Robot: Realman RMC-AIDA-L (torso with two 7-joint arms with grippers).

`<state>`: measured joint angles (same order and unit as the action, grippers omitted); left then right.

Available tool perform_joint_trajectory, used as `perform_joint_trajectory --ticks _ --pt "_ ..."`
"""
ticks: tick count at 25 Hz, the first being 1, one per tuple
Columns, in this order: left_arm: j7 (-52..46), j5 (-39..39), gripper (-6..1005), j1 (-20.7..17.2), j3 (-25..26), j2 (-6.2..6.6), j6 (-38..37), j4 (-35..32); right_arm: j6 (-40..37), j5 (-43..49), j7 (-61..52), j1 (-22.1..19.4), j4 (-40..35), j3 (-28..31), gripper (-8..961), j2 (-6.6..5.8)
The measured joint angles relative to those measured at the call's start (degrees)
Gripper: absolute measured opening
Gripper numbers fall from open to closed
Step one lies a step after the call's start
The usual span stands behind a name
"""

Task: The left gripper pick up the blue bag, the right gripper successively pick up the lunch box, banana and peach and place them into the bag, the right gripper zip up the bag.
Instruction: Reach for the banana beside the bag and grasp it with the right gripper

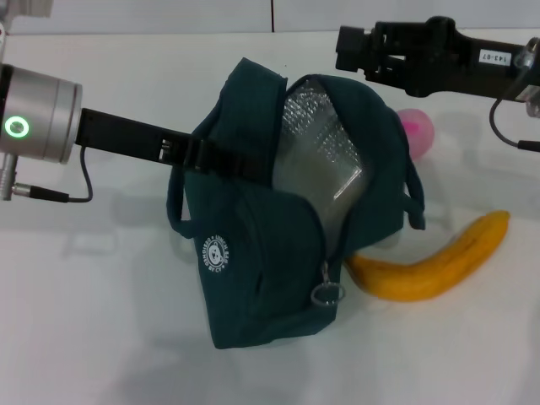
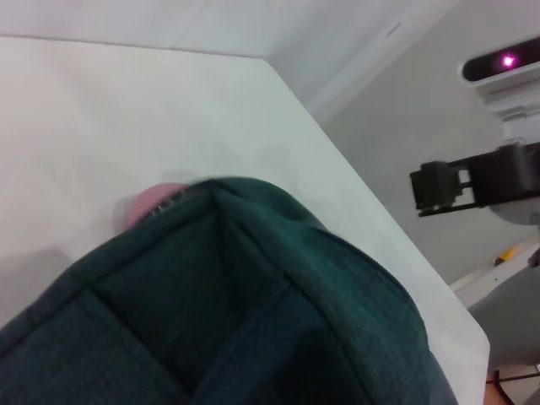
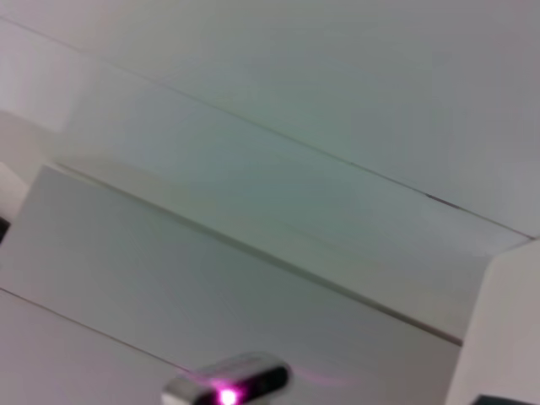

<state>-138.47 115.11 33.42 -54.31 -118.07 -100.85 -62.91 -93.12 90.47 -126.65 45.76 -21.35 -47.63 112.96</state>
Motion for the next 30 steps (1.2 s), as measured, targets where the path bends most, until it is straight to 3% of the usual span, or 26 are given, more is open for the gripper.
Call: perform_joint_trajectory --ticks 2,9,15,18,19,25,30 --pt "0.4 0.0 31 -0.1 0.1 0.12 0.2 0.5 -0.2 -1.1 0.0 0.1 0.0 0.0 225 0.07" --pt "2.1 0.1 31 -1.0 3.4 0.55 0.4 2.1 -1.3 -4.1 0.0 -1.7 -1.1 0.1 430 -1.14" --pt "3.1 0.1 31 -1.0 4.6 0.96 0.5 3.9 -2.5 -3.4 2.2 -6.0 -7.2 -0.5 689 -3.54" --pt "3.8 0.1 31 -1.0 4.8 1.35 1.0 5.1 -5.0 -1.1 6.7 -7.4 -10.6 -0.8 711 -5.35" --pt "4.1 0.1 31 -1.0 5.1 1.52 1.2 5.6 -7.7 2.3 10.8 -7.5 -13.6 -0.8 718 -6.58" --pt "5.5 0.2 31 -0.6 8.1 1.96 1.6 8.8 -10.5 13.8 15.1 -7.2 -23.8 -1.5 731 -6.88" --pt "5.6 0.1 31 -0.5 8.4 2.02 1.6 9.1 -11.3 24.1 15.2 -5.2 -33.7 -9.0 729 -6.52"
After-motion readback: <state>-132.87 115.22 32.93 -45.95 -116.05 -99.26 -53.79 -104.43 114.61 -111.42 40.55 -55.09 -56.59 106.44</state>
